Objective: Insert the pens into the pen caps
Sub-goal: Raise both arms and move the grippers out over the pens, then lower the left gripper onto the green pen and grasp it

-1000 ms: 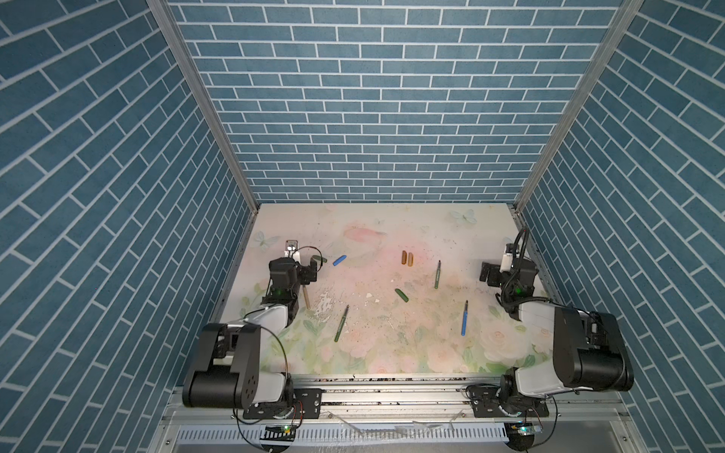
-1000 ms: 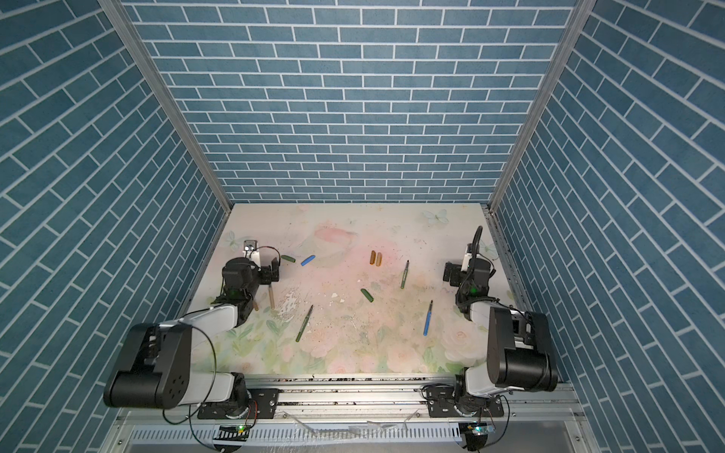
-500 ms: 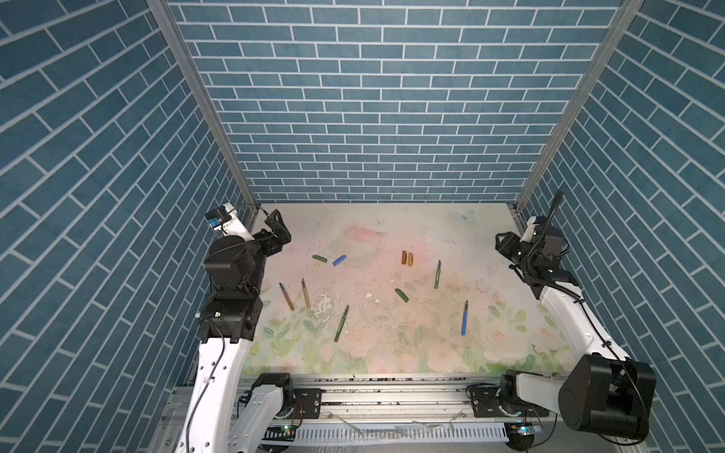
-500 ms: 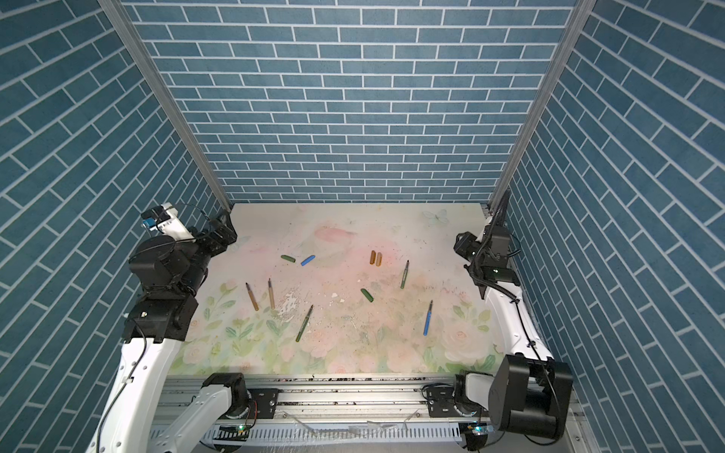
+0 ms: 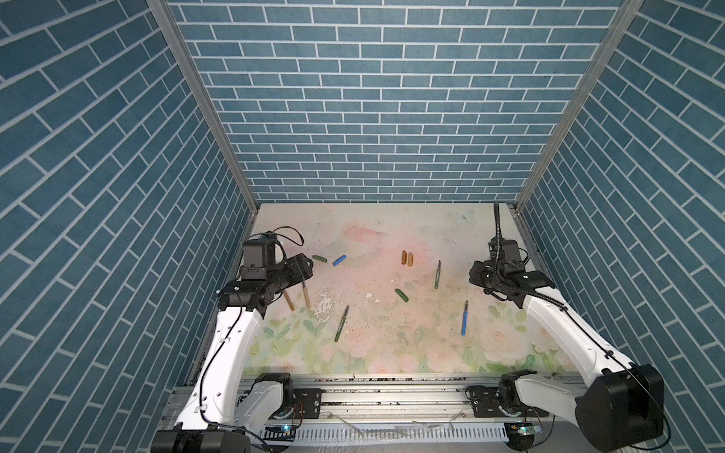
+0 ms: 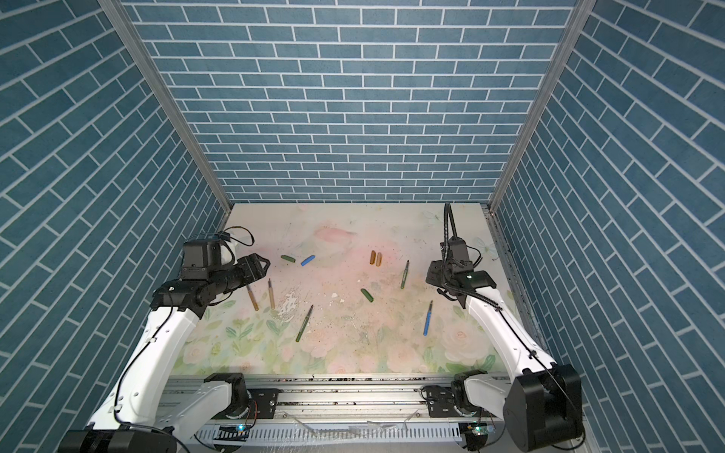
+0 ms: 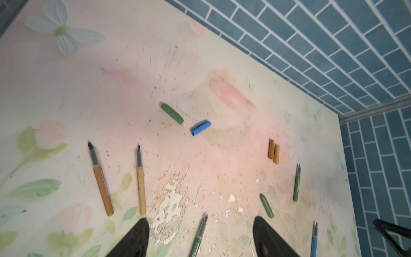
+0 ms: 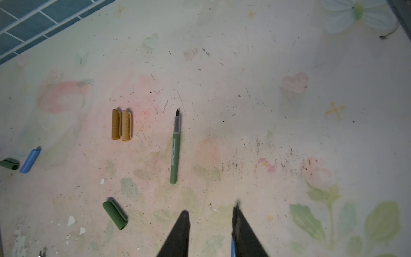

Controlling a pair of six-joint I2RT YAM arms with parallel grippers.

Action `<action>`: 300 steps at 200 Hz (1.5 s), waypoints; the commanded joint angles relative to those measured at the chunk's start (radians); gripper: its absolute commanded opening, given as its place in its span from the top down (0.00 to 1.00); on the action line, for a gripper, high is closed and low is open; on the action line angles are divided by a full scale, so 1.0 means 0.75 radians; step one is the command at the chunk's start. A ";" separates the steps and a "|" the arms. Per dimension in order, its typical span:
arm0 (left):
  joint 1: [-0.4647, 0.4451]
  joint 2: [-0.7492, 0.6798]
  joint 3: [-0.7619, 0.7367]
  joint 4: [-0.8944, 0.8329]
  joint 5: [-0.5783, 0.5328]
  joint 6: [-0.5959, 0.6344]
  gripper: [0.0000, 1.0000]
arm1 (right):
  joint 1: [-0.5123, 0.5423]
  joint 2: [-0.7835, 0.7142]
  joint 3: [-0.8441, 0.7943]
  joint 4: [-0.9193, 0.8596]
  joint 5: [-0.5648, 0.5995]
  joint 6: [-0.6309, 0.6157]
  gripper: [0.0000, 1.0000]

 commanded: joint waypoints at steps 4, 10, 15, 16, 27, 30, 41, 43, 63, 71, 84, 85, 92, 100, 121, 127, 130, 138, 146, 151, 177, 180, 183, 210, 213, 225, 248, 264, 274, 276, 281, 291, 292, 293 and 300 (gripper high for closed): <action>-0.001 -0.081 -0.058 -0.008 0.031 -0.066 0.22 | 0.015 -0.079 -0.052 0.031 0.169 0.005 0.65; -0.001 -0.095 -0.075 0.001 0.013 -0.088 0.22 | 0.016 -0.077 -0.048 0.038 0.151 -0.001 0.64; -0.001 -0.097 -0.085 0.012 0.023 -0.087 0.22 | 0.015 -0.071 -0.048 0.050 0.131 -0.005 0.62; -0.001 -0.098 -0.088 0.013 0.026 -0.086 0.22 | 0.015 -0.070 -0.048 0.053 0.124 -0.006 0.61; -0.001 -0.090 -0.097 0.022 0.055 -0.082 0.22 | 0.016 -0.060 -0.048 0.088 0.056 -0.028 0.57; -0.001 -0.085 -0.099 0.026 0.065 -0.084 0.22 | 0.015 -0.058 -0.047 0.095 0.046 -0.026 0.57; -0.001 -0.062 -0.106 0.041 0.122 -0.067 0.28 | 0.016 -0.046 -0.037 0.100 -0.014 -0.012 0.58; -0.001 -0.057 -0.106 0.041 0.129 -0.066 0.29 | 0.015 -0.044 -0.035 0.103 -0.030 -0.016 0.59; -0.019 0.012 -0.093 -0.011 0.169 -0.040 0.34 | 0.015 -0.033 -0.035 0.142 -0.202 -0.075 0.68; -0.052 0.034 -0.077 -0.055 0.137 -0.023 0.35 | 0.015 -0.011 -0.011 0.116 -0.222 -0.070 0.73; -0.157 0.062 -0.057 -0.108 0.029 0.004 0.35 | 0.020 0.034 0.041 0.069 -0.299 -0.094 0.83; -0.167 0.064 -0.055 -0.112 0.018 0.005 0.35 | 0.020 0.037 0.044 0.066 -0.301 -0.093 0.84; -0.236 0.081 -0.043 -0.137 -0.049 0.010 0.35 | 0.023 0.050 0.057 0.056 -0.316 -0.096 0.89; -0.301 0.104 -0.035 -0.154 -0.087 0.014 0.35 | 0.029 0.057 0.062 0.056 -0.329 -0.096 0.91; -0.408 0.170 -0.044 -0.182 -0.136 0.019 0.36 | 0.048 0.066 0.075 0.047 -0.324 -0.095 0.93; -0.437 0.188 -0.048 -0.190 -0.153 0.018 0.37 | 0.053 0.067 0.076 0.047 -0.320 -0.094 0.94; -0.451 0.197 -0.050 -0.194 -0.161 0.019 0.37 | 0.057 0.065 0.075 0.047 -0.317 -0.094 0.94; -0.495 0.221 -0.053 -0.203 -0.183 0.021 0.38 | 0.064 0.063 0.073 0.046 -0.315 -0.092 0.94; -0.538 0.247 -0.056 -0.209 -0.208 0.020 0.38 | 0.071 0.059 0.072 0.044 -0.315 -0.092 0.94; -0.572 0.265 -0.057 -0.212 -0.225 0.019 0.38 | 0.078 0.058 0.070 0.040 -0.314 -0.092 0.94; -0.674 0.386 -0.049 -0.222 -0.261 0.021 0.42 | 0.092 0.040 0.060 0.008 -0.310 -0.102 0.94; -0.679 0.400 -0.049 -0.223 -0.263 0.022 0.42 | 0.092 0.040 0.059 0.005 -0.309 -0.104 0.94; -0.685 0.415 -0.048 -0.222 -0.263 0.023 0.42 | 0.093 0.040 0.059 0.003 -0.308 -0.104 0.94; -0.716 0.529 -0.024 -0.259 -0.300 0.045 0.49 | 0.103 0.037 0.061 -0.018 -0.319 -0.095 0.95; -0.718 0.535 -0.023 -0.264 -0.304 0.045 0.49 | 0.104 0.034 0.059 -0.019 -0.322 -0.093 0.95; -0.724 0.561 -0.030 -0.263 -0.316 0.043 0.50 | 0.113 0.023 0.055 -0.025 -0.325 -0.087 0.96; -0.734 0.587 -0.078 -0.226 -0.335 0.018 0.54 | 0.121 0.004 0.034 -0.021 -0.319 -0.076 0.96; -0.762 0.587 -0.118 -0.183 -0.361 -0.001 0.56 | 0.123 0.002 0.032 -0.028 -0.315 -0.078 0.96; -0.779 0.586 -0.142 -0.155 -0.368 -0.015 0.58 | 0.123 0.004 0.028 -0.025 -0.314 -0.077 0.96; -0.783 0.587 -0.147 -0.147 -0.369 -0.018 0.58 | 0.123 0.004 0.028 -0.023 -0.314 -0.078 0.96; -0.791 0.589 -0.155 -0.137 -0.375 -0.025 0.59 | 0.123 0.004 0.026 -0.023 -0.313 -0.077 0.97; -0.808 0.597 -0.169 -0.115 -0.387 -0.041 0.61 | 0.125 0.009 0.027 -0.020 -0.313 -0.076 0.97; -0.810 0.598 -0.172 -0.113 -0.388 -0.043 0.61 | 0.125 0.009 0.027 -0.019 -0.313 -0.076 0.97; -0.812 0.599 -0.174 -0.111 -0.388 -0.044 0.62 | 0.125 0.010 0.028 -0.020 -0.314 -0.076 0.97; -0.823 0.607 -0.185 -0.098 -0.394 -0.049 0.63 | 0.126 0.014 0.031 -0.020 -0.319 -0.075 0.97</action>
